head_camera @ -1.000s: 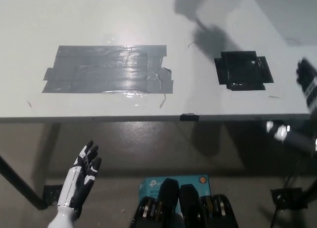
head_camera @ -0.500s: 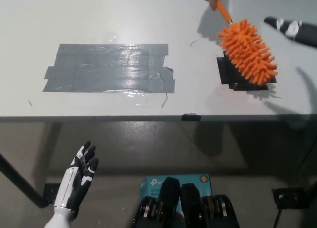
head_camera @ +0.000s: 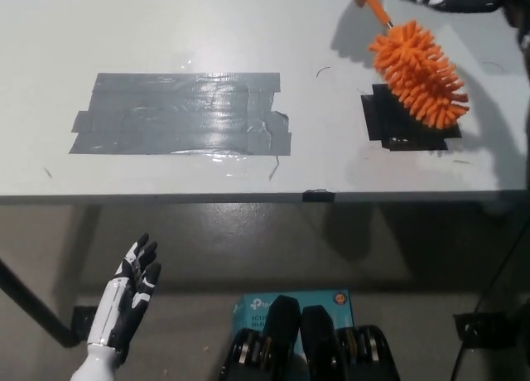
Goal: A person hands an oraange duster to the robot and the robot grabs it with its right hand and places it on the black marked spot infron tof it on the desk
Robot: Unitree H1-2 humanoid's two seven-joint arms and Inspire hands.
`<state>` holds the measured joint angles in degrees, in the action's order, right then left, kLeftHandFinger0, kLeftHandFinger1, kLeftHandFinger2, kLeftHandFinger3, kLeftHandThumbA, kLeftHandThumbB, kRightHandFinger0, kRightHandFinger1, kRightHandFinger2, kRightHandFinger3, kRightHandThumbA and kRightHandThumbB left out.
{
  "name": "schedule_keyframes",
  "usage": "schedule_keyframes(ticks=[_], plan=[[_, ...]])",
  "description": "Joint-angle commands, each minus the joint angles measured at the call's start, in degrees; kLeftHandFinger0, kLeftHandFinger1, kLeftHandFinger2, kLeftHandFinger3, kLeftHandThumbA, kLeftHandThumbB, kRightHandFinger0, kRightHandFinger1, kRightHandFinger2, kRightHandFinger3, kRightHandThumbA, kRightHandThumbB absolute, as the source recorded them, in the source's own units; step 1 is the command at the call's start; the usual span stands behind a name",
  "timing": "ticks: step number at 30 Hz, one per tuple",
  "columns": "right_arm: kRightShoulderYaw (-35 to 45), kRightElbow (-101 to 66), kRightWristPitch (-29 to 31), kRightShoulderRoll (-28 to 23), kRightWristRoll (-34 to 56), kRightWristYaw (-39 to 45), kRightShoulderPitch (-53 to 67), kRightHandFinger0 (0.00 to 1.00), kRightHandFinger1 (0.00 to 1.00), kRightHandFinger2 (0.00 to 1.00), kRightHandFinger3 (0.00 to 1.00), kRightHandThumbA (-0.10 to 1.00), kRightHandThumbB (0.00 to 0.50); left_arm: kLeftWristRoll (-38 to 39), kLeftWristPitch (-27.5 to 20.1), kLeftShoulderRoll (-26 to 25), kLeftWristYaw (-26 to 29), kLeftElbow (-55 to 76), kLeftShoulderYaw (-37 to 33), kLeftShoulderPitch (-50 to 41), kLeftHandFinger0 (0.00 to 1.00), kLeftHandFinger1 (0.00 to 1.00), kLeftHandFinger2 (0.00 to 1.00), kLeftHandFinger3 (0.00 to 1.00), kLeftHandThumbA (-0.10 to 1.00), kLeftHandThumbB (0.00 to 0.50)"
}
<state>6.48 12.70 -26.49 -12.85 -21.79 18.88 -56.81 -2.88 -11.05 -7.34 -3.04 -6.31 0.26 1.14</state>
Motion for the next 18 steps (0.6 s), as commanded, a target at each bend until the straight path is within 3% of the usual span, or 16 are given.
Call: schedule_keyframes(ticks=[1,5,6,8,9,10,12,15,18], plan=[[0.0,10.7,-0.4,-0.1,-4.9,1.3,-6.0,1.00,1.00,1.00,1.00,1.00,0.299,1.0,-2.0,-1.1,-0.7,2.1,0.4,1.1,1.00,1.00,1.00,1.00,0.83,0.189],[-0.6,17.7,-0.4,-0.3,-2.6,0.0,-6.8,1.00,1.00,1.00,1.00,0.97,0.334,1.1,-1.8,-0.9,-0.9,2.2,0.5,1.0,1.00,1.00,1.00,1.00,0.83,0.184],[-0.8,18.9,-0.4,-0.5,-1.6,0.2,-6.9,1.00,1.00,1.00,1.00,1.00,0.318,1.1,-1.6,-0.9,-0.9,2.3,0.5,1.0,1.00,1.00,1.00,1.00,0.83,0.183],[-2.2,21.8,-0.4,-0.9,-0.8,0.6,-6.7,1.00,1.00,1.00,1.00,1.00,0.333,1.4,-1.3,-0.8,-1.1,2.3,0.4,0.9,1.00,1.00,1.00,1.00,0.82,0.178],[-3.0,23.7,-0.4,-1.0,-2.4,0.4,-6.6,1.00,1.00,1.00,1.00,1.00,0.357,1.6,-1.2,-0.7,-1.2,2.4,0.4,0.9,1.00,1.00,1.00,1.00,0.82,0.179],[-3.4,24.4,-0.4,-1.0,-2.9,0.3,-6.7,1.00,1.00,1.00,1.00,1.00,0.358,1.6,-1.1,-0.7,-1.3,2.4,0.4,0.9,1.00,1.00,1.00,1.00,0.82,0.180],[-6.1,28.3,-0.4,-1.6,-2.6,0.1,-7.4,1.00,1.00,1.00,1.00,1.00,0.313,1.4,-1.2,-0.8,-1.1,2.3,0.5,1.1,1.00,1.00,1.00,1.00,0.82,0.195],[-8.9,32.3,-0.4,-2.4,-4.9,-1.2,-8.2,1.00,1.00,1.00,1.00,1.00,0.359,1.6,-1.1,-0.8,-1.2,2.1,0.5,1.4,1.00,1.00,1.00,1.00,0.82,0.196],[-11.7,34.6,0.4,-3.6,-4.4,-0.9,-8.1,1.00,1.00,1.00,1.00,1.00,0.346,1.4,-1.1,-1.0,-1.3,2.1,0.3,1.4,1.00,1.00,1.00,1.00,0.82,0.187]])
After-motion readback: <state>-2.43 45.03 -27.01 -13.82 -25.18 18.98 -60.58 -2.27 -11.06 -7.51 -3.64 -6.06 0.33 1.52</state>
